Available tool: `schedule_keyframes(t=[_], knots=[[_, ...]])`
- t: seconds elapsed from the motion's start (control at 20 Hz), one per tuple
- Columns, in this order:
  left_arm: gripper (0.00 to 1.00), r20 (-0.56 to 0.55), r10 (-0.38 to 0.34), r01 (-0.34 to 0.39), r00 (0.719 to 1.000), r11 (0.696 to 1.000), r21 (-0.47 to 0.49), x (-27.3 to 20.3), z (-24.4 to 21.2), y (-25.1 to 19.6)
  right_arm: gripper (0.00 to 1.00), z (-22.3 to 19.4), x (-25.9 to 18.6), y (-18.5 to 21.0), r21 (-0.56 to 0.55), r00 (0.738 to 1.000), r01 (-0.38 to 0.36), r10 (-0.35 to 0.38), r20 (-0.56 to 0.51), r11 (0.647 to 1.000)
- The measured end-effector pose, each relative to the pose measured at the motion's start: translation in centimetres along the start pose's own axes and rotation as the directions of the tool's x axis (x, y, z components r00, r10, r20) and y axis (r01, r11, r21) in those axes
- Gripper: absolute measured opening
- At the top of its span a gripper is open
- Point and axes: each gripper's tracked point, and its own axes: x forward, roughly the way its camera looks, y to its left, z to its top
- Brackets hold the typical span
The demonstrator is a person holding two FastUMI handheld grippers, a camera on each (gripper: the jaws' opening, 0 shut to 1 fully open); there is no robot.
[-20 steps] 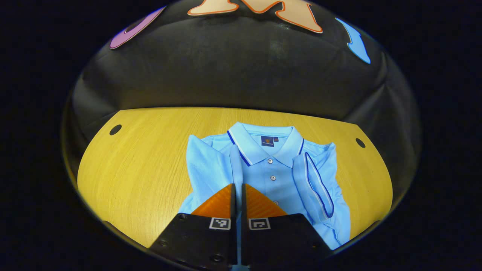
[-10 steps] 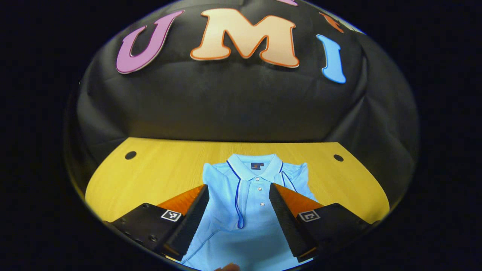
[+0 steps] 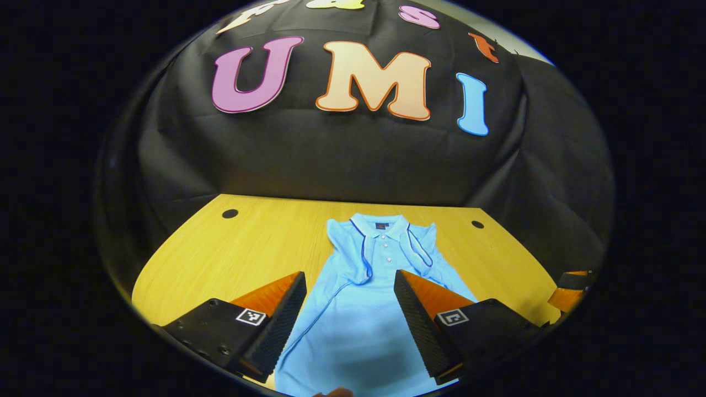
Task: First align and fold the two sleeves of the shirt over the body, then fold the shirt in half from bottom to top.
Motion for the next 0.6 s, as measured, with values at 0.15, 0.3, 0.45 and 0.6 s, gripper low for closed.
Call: schedule_keyframes(t=[0.15, 0.3, 0.45, 0.6], knots=[[0.96, -0.041, 0.01, -0.008, 0.999, 0.999, 0.035, -3.1, -2.9, 0.9, 0.97, -2.2, -0.8, 0.7, -0.016, 1.0, -0.004, 0.003, -0.025, 1.0], [0.96, -0.103, 0.006, -0.001, 0.995, 0.999, 0.045, -5.7, -6.0, 1.3, 0.98, -4.9, -1.8, 1.0, -0.02, 0.998, 0.0, -0.001, -0.066, 1.0], [0.96, -0.168, 0.008, 0.003, 0.986, 0.998, 0.065, -7.7, -9.3, 1.8, 0.98, -7.6, -2.8, 0.8, -0.034, 0.994, 0.013, -0.017, -0.107, 0.999], [0.96, -0.232, 0.032, -0.007, 0.972, 0.994, 0.108, -9.6, -12.6, 2.9, 0.98, -9.6, -3.6, 0.2, -0.041, 0.987, 0.045, -0.05, -0.153, 0.998]])
